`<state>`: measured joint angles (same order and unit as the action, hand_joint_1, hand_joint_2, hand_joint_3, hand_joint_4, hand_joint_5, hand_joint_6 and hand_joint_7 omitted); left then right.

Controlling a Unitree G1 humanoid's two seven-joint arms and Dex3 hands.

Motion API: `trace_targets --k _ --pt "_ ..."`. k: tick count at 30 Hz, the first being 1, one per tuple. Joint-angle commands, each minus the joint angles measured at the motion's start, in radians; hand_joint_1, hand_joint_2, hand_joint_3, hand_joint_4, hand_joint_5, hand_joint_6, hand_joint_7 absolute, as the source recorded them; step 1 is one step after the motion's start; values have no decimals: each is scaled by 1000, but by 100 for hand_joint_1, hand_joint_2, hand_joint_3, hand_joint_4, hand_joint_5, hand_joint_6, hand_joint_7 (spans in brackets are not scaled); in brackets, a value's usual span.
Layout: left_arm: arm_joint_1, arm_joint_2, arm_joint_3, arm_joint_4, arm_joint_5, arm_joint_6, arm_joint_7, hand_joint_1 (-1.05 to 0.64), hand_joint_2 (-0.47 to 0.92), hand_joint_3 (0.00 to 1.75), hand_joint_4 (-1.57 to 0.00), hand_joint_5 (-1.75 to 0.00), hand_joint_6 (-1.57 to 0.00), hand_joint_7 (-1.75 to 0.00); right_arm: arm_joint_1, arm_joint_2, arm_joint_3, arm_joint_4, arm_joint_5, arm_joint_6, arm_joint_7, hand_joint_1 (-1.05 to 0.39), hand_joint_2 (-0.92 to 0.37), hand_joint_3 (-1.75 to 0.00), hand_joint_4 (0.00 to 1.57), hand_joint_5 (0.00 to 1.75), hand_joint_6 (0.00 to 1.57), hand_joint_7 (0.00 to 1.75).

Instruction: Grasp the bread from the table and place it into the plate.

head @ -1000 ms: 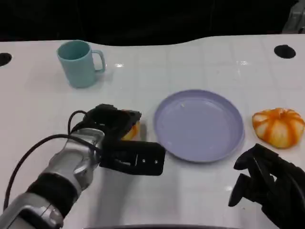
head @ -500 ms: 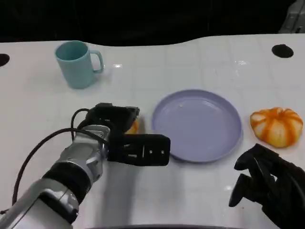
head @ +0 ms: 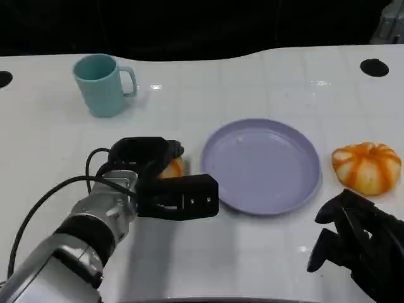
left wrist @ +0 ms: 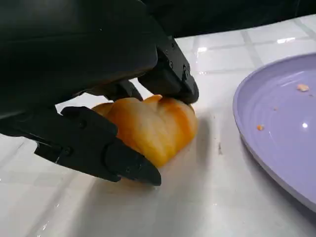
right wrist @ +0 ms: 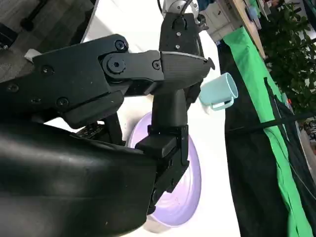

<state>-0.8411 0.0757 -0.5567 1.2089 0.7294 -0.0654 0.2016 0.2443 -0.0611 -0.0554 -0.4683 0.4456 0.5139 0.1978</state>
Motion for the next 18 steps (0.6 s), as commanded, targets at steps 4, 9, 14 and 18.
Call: trace_targets --k 4,9,14,18 --pt "28 25 -46 39 38 -29 129 -30 92 27 -76 -157 -108 -1 2 -7 -14 2 14 -13 10 -45 -92 -37 63 175 49 159" --pt "28 39 -39 14 34 -56 177 -26 92 28 -82 -174 -120 -9 -2 -5 -16 3 13 -5 6 -46 -92 -35 64 175 50 159" --pt "38 67 -17 -58 23 -79 211 -24 92 23 -87 -175 -120 -25 -5 -4 -16 6 15 -4 5 -46 -92 -33 65 175 50 159" --pt "53 93 9 -157 9 -64 180 -20 92 26 -84 -175 -82 -76 -10 -7 -14 12 8 -8 4 -45 -92 -34 65 175 50 159"
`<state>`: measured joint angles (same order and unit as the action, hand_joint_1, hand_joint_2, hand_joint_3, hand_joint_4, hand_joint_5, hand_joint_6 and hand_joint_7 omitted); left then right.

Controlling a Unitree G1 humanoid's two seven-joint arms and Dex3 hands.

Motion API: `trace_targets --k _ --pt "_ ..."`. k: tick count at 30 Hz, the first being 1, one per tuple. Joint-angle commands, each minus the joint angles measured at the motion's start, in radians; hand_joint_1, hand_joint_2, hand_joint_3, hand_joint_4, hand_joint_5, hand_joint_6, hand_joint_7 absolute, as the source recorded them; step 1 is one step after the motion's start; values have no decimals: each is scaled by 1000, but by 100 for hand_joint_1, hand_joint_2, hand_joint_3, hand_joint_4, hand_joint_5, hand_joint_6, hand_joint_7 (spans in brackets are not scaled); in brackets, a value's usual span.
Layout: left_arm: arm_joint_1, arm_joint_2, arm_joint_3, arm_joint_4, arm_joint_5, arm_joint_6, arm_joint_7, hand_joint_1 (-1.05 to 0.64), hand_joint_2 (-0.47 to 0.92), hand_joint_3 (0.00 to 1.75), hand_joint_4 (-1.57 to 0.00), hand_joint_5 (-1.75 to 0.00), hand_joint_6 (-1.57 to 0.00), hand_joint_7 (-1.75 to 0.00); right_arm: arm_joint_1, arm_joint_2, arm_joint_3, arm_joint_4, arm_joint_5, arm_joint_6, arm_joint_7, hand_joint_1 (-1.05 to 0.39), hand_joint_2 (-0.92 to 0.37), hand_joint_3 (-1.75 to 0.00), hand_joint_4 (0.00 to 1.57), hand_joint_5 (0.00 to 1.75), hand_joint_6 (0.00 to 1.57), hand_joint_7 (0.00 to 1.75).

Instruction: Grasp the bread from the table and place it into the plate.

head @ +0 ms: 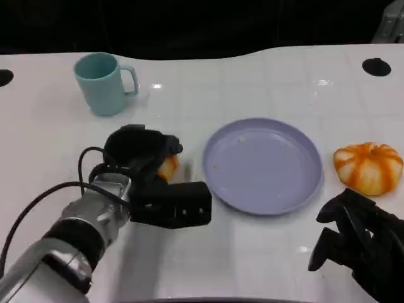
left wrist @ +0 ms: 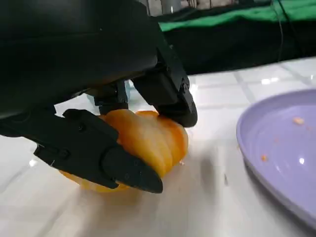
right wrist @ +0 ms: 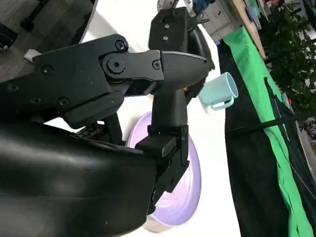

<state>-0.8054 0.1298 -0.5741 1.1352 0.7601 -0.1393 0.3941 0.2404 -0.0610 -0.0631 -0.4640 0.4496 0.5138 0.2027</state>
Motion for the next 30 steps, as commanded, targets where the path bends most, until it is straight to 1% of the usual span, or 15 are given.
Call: trace_targets --k 1,2,4,8,10,11,12,15,17,18,19,20,23,27,30 --pt "19 45 34 -107 -25 9 -13 -19 92 24 -84 -175 -81 -82 -6 -7 -5 9 3 -7 -1 -45 -92 -35 65 175 51 159" --pt "22 49 39 -124 -28 10 -13 -16 91 22 -85 -175 -74 -108 -7 -7 -5 10 3 -7 -1 -45 -92 -35 65 175 51 159" --pt "25 52 51 -154 -37 8 -11 -15 91 22 -85 -175 -69 -125 -8 -6 -5 12 3 -5 -3 -45 -92 -36 65 175 51 159" --pt "8 36 76 -203 -57 -12 -2 -15 89 25 -88 -175 -78 -105 -9 -5 -1 13 -4 -2 -13 -45 -92 -34 64 175 51 158" --pt "-5 23 80 -213 -60 -16 -4 -18 89 30 -87 -175 -76 -115 -8 -5 0 12 -4 0 -13 -45 -92 -34 64 175 51 158" --pt "-15 15 78 -213 -58 -22 2 -17 86 34 -88 -175 -68 -141 -7 -5 1 11 -5 0 -14 -45 -92 -34 63 175 51 158" --pt "-20 10 76 -211 -56 -27 7 -16 81 40 -89 -175 -64 -154 -7 -5 1 10 -5 0 -14 -45 -92 -35 63 175 51 159" --pt "-45 -9 70 -201 -58 -46 -7 -17 76 47 -89 -175 -60 -171 -5 -7 -1 15 1 -9 0 -44 -92 -37 64 175 50 160" --pt "-69 -36 66 -183 -63 -61 -28 -17 75 49 -88 -175 -60 -174 -4 -8 -1 15 -1 -10 2 -44 -92 -37 64 175 49 160" --pt "-85 -54 63 -170 -68 -70 -42 -20 73 54 -90 -175 -71 -150 -2 -10 0 15 -3 -10 2 -45 -92 -37 64 175 49 161" --pt "-100 -73 59 -156 -70 -80 -50 -21 72 57 -91 -175 -76 -142 0 -9 -1 15 -2 -12 4 -45 -92 -37 64 175 49 160" --pt "-110 -84 57 -145 -72 -88 -53 -22 70 60 -93 -175 -79 -140 0 -9 -1 16 -2 -13 6 -45 -92 -37 65 175 49 160" --pt "-138 -123 47 -111 -68 -97 -65 -24 67 61 -94 -175 -79 -141 1 -8 -1 16 0 -14 10 -44 -92 -37 65 175 49 160" --pt "-172 -179 32 -72 -65 -91 -93 -26 71 55 -94 -175 -80 -141 2 -7 2 9 -7 -6 3 -45 -92 -37 66 175 50 160" --pt "-186 -209 18 -48 -62 -100 -94 -23 65 71 -94 -175 -77 -143 5 -7 8 2 -12 -4 -3 -45 -92 -37 65 175 50 159"
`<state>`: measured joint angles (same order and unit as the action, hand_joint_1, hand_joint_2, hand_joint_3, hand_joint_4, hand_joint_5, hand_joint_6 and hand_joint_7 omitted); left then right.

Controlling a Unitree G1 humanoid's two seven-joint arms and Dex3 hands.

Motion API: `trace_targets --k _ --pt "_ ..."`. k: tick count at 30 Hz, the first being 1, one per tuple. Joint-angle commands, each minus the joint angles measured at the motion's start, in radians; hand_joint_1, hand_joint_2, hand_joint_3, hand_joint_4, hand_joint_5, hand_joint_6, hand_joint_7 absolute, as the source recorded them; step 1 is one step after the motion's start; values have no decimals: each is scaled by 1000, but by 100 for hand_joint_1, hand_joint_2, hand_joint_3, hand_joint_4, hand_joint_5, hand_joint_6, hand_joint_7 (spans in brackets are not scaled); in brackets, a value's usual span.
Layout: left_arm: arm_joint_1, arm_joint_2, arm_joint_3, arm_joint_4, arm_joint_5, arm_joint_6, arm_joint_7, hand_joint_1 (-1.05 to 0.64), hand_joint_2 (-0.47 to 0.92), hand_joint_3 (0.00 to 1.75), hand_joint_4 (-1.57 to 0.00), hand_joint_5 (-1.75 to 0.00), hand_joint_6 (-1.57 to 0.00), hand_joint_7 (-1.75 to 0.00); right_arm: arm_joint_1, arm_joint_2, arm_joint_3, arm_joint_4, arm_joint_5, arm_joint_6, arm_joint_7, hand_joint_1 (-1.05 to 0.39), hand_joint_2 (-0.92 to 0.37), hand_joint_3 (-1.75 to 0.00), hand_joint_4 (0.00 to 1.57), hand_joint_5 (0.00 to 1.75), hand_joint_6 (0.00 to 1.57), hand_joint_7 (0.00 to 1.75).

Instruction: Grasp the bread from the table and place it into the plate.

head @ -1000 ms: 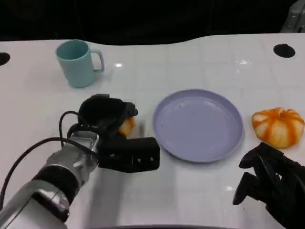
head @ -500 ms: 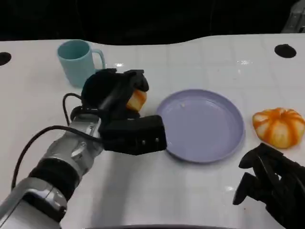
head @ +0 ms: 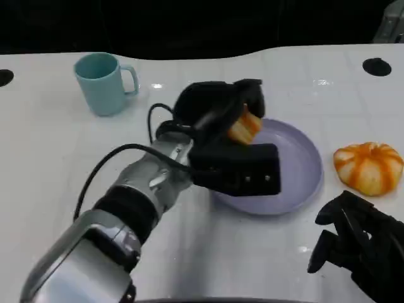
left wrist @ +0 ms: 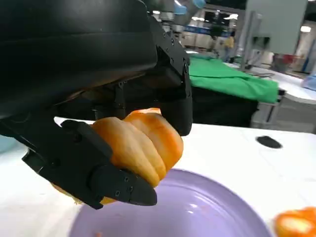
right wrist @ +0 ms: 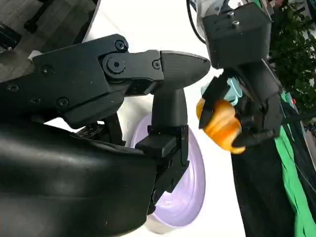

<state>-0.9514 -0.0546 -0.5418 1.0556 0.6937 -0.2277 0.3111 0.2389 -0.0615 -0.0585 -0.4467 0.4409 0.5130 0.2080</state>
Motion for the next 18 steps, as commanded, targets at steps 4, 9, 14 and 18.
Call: trace_targets --k 4,9,14,18 --pt "-55 -58 -33 62 12 -11 -19 -21 62 70 -95 -175 -92 -100 9 -5 12 -21 -11 -5 -14 -45 -92 -38 65 175 50 159" --pt "-63 -86 -48 95 13 -14 -12 -20 68 59 -93 -175 -90 -100 11 -5 16 -17 -11 -18 -9 -44 -92 -39 64 175 50 160" --pt "-76 -116 -53 136 6 5 -36 -17 74 51 -88 -175 -89 -97 14 -3 23 -25 -14 -17 -13 -44 -92 -40 64 175 49 161" --pt "-80 -127 -53 153 5 11 -42 -16 77 46 -85 -175 -84 -97 17 -3 25 -29 -13 -17 -14 -44 -92 -41 63 175 48 162"
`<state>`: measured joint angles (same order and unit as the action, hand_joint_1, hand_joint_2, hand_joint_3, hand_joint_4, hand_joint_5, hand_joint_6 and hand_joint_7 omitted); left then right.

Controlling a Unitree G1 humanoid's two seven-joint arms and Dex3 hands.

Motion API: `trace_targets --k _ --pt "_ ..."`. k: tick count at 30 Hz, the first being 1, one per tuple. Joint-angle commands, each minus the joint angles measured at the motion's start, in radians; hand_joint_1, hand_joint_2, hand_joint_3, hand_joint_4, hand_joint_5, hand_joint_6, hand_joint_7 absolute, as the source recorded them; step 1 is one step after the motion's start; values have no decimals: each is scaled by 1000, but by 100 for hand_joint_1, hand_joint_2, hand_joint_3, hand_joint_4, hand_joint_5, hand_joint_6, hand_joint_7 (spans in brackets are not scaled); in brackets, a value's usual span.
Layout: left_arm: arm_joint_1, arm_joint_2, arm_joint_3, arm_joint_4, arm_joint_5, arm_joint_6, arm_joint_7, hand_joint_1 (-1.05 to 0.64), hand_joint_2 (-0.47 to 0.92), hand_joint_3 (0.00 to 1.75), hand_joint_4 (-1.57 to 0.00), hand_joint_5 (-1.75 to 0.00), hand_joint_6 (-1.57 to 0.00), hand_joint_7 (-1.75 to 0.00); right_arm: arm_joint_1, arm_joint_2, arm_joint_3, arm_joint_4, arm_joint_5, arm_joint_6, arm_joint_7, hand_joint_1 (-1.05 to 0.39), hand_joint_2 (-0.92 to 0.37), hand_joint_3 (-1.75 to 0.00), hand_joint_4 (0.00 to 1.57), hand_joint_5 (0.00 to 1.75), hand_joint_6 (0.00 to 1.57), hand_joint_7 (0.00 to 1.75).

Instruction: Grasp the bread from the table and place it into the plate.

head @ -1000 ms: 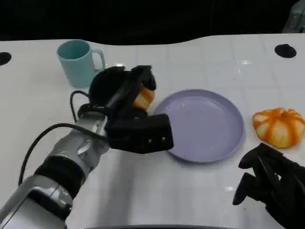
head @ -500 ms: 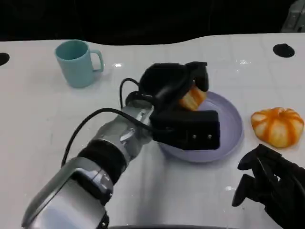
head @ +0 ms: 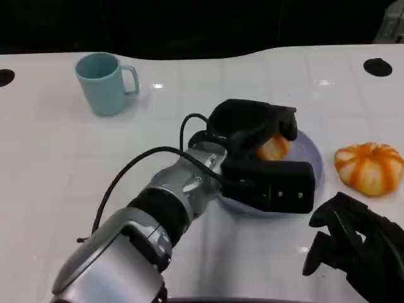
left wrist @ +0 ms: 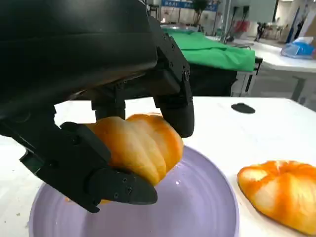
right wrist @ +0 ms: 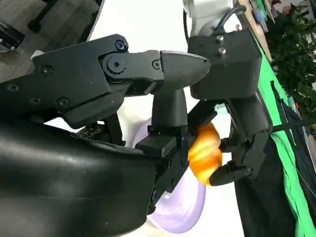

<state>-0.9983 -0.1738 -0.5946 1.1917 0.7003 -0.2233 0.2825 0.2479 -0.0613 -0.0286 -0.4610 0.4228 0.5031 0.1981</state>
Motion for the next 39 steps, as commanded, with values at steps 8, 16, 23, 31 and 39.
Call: trace_targets --k 8,16,23,31,39 --pt "-46 -28 2 46 -12 22 -69 -22 89 9 -75 -168 -94 -43 10 -2 -2 -16 2 -12 -3 -44 -92 -40 64 175 48 162" --pt "-69 -23 -2 60 -30 41 -292 -54 92 31 -37 -22 -35 -1 10 -3 -1 -11 1 -19 1 -44 -92 -40 64 175 47 162" --pt "-88 -9 20 55 -64 48 -460 -88 92 49 -7 -1 -8 0 6 0 -6 -11 7 -11 -4 -44 -92 -39 64 175 48 161" --pt "-86 29 109 25 -167 39 -625 -99 92 54 -4 -1 -11 -2 3 -1 -8 -9 6 -8 -8 -44 -92 -39 63 175 48 161" --pt "-54 74 197 -37 -275 19 -699 -94 92 51 -10 -4 -16 -4 -2 -4 -7 -8 2 -6 -11 -44 -92 -39 63 175 48 162"
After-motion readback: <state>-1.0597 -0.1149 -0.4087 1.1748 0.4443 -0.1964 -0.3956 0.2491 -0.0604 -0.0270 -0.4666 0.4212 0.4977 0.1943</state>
